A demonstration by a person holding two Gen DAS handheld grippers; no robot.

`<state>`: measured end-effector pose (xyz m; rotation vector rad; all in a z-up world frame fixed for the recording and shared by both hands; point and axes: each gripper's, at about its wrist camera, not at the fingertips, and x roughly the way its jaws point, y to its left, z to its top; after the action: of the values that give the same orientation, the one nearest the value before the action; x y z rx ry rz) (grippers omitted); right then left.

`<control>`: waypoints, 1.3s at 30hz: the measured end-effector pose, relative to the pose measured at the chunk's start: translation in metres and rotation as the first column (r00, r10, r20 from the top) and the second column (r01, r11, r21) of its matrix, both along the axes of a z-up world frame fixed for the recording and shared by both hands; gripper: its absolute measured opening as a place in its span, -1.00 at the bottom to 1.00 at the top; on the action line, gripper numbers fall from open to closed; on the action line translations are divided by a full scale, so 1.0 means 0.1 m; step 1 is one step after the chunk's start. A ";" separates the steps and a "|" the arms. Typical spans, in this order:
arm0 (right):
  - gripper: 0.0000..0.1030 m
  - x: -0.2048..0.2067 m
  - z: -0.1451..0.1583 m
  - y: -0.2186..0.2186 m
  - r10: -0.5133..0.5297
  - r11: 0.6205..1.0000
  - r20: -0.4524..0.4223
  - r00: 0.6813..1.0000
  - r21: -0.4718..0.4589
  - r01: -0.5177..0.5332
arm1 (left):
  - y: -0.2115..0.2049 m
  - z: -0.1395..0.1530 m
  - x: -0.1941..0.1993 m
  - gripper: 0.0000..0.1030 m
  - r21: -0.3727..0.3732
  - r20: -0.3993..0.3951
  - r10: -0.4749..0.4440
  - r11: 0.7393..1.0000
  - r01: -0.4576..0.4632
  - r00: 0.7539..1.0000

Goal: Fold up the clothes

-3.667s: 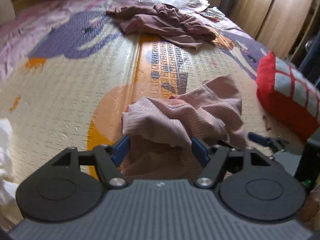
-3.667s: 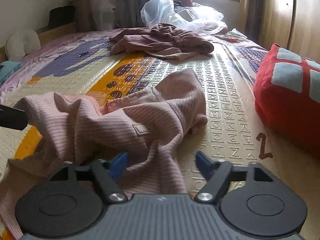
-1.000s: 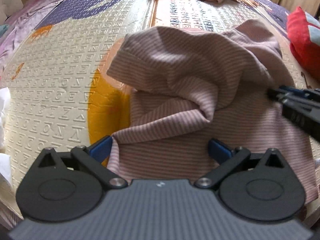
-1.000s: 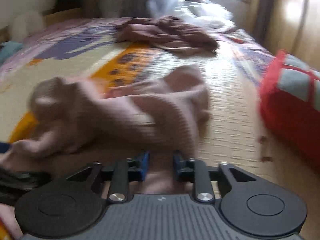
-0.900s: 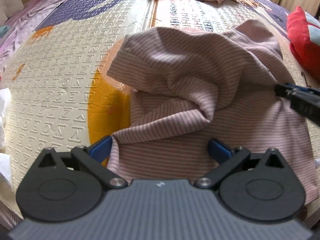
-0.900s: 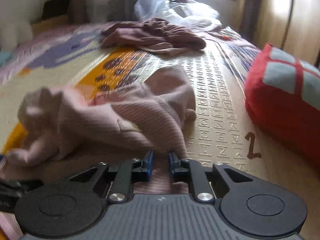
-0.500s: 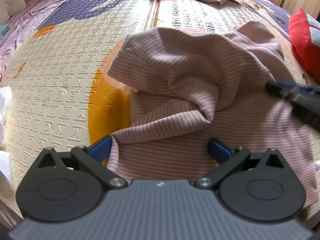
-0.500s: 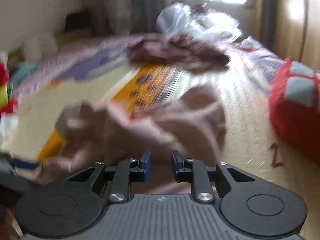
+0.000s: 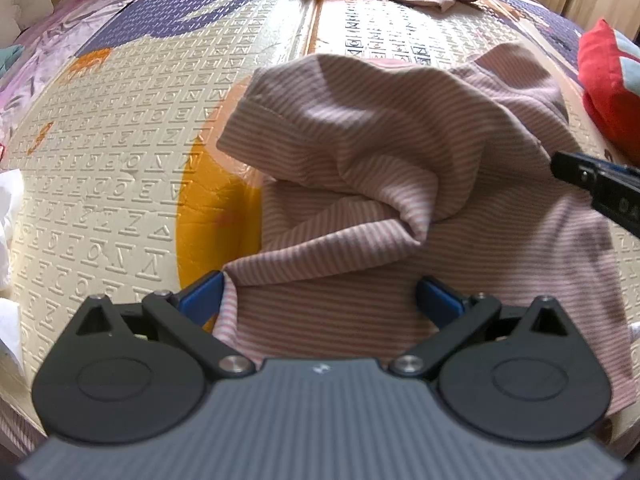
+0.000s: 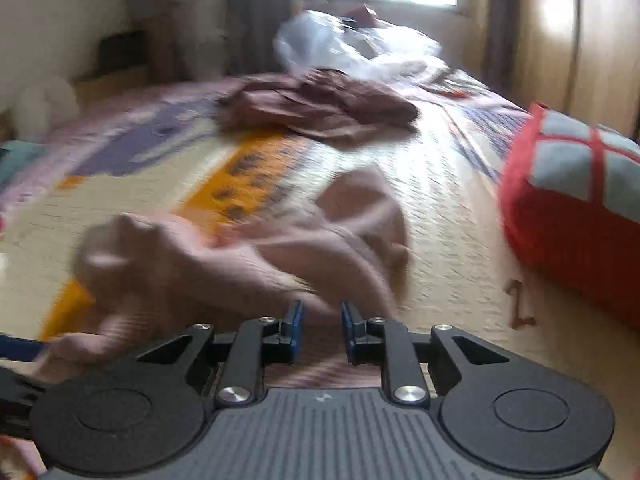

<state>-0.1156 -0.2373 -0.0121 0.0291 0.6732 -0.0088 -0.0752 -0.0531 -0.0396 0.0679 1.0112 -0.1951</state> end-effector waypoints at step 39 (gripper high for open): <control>0.02 0.76 0.57 1.05 0.398 0.903 -0.188 0.898 -0.093 -0.420 | 0.01 -0.02 -0.06 1.00 -0.050 0.030 0.102 0.994 -0.101 0.994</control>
<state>-0.0397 -0.1322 0.0447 -0.2446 0.8332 0.3560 -0.0815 -0.0525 -0.0416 -0.0245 0.9747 -0.1251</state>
